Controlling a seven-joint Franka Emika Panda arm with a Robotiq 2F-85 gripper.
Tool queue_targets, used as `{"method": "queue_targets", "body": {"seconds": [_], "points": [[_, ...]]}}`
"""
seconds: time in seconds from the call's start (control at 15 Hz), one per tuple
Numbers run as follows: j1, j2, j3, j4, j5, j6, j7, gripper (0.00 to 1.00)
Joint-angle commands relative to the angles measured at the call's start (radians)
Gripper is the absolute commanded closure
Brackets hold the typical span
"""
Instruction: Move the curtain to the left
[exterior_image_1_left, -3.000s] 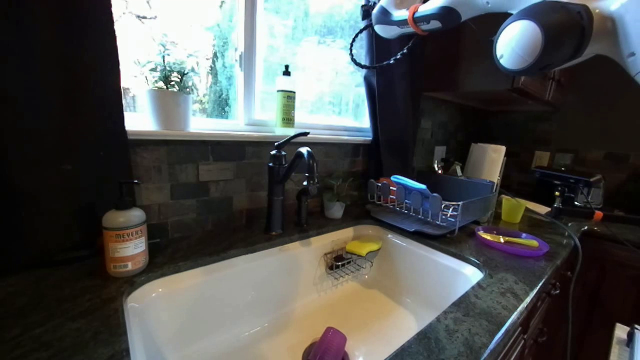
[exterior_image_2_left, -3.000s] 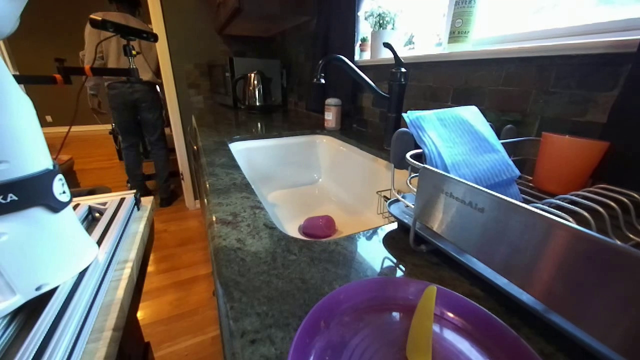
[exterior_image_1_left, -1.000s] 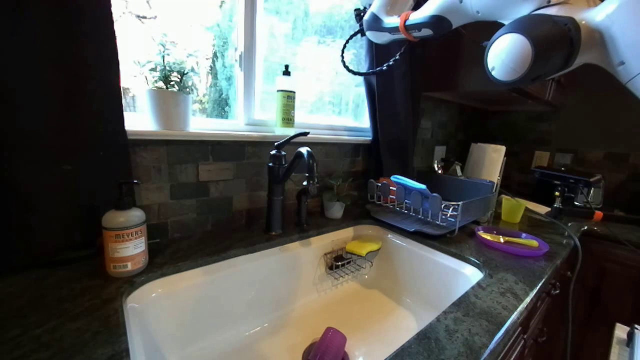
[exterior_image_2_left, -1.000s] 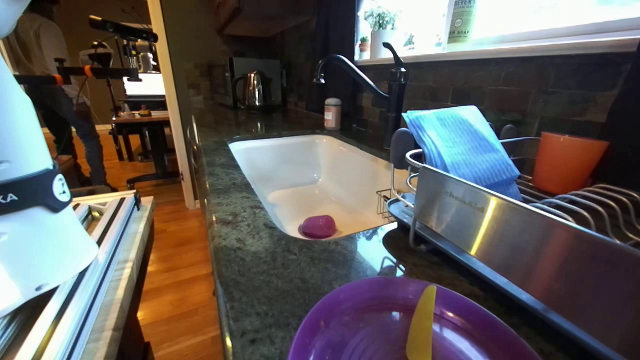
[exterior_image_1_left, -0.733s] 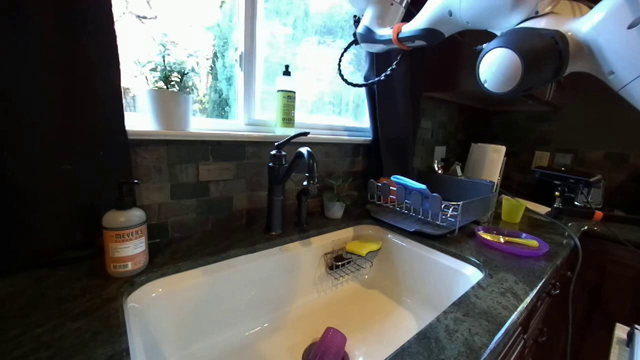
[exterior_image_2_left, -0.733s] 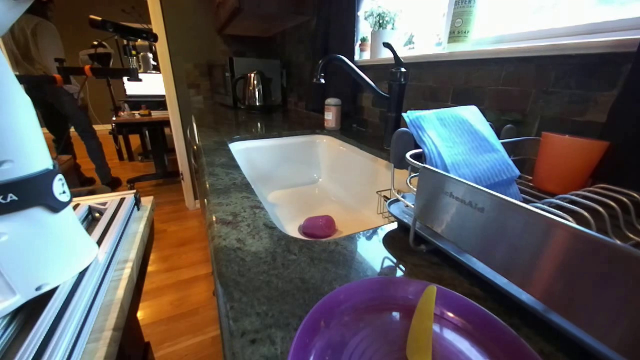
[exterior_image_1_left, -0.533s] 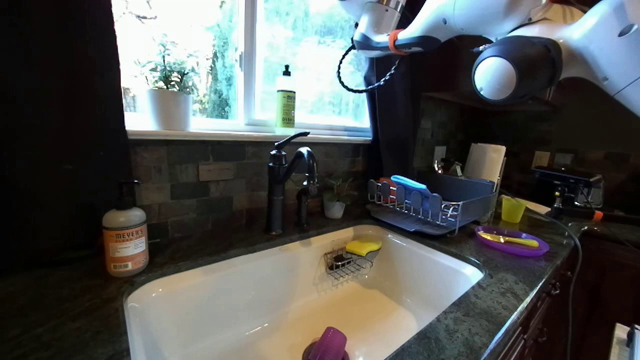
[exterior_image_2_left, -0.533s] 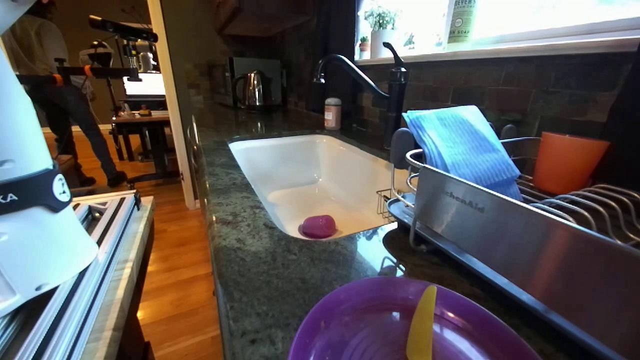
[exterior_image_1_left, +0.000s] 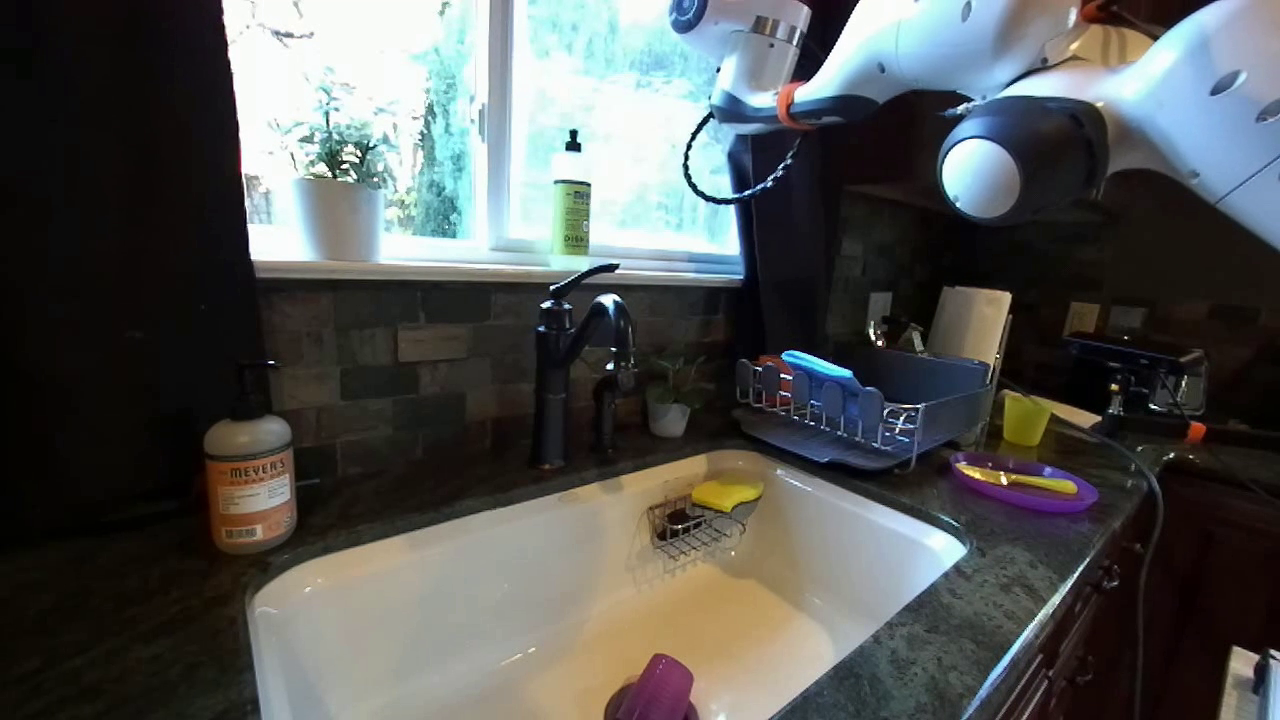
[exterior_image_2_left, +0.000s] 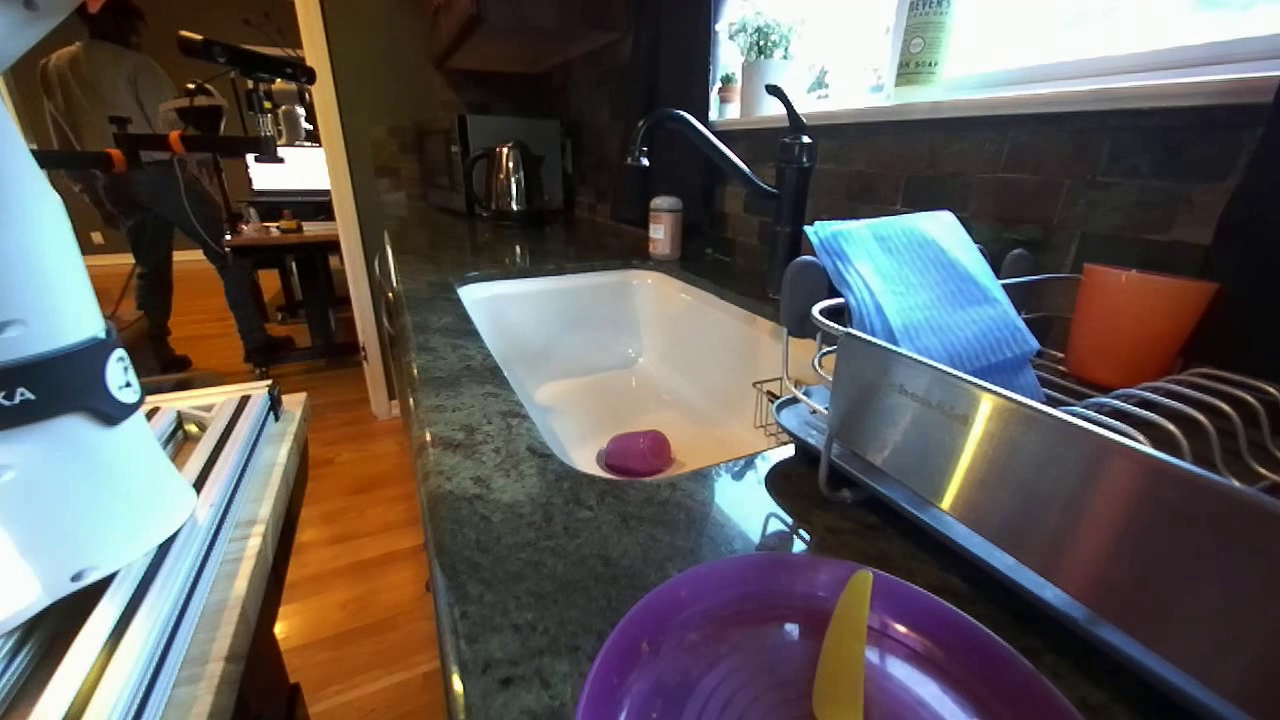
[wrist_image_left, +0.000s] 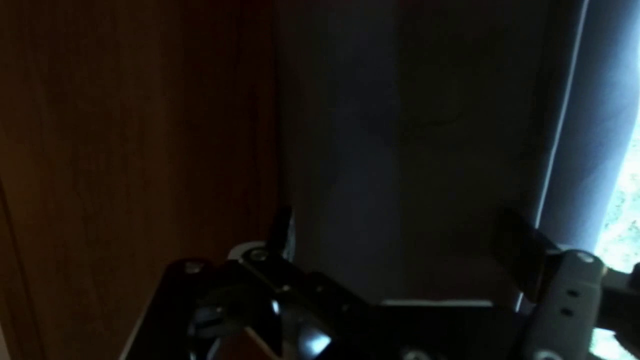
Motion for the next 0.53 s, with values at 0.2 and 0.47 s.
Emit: {"method": "queue_targets", "body": {"seconds": [0.2,0.47], "points": [[-0.02,0.039,-0.003,0.028,0.006,-0.007,0.02,0.0],[-0.018,0.046,0.006,0.032,0.008,0.02,0.007,0.0]]}}
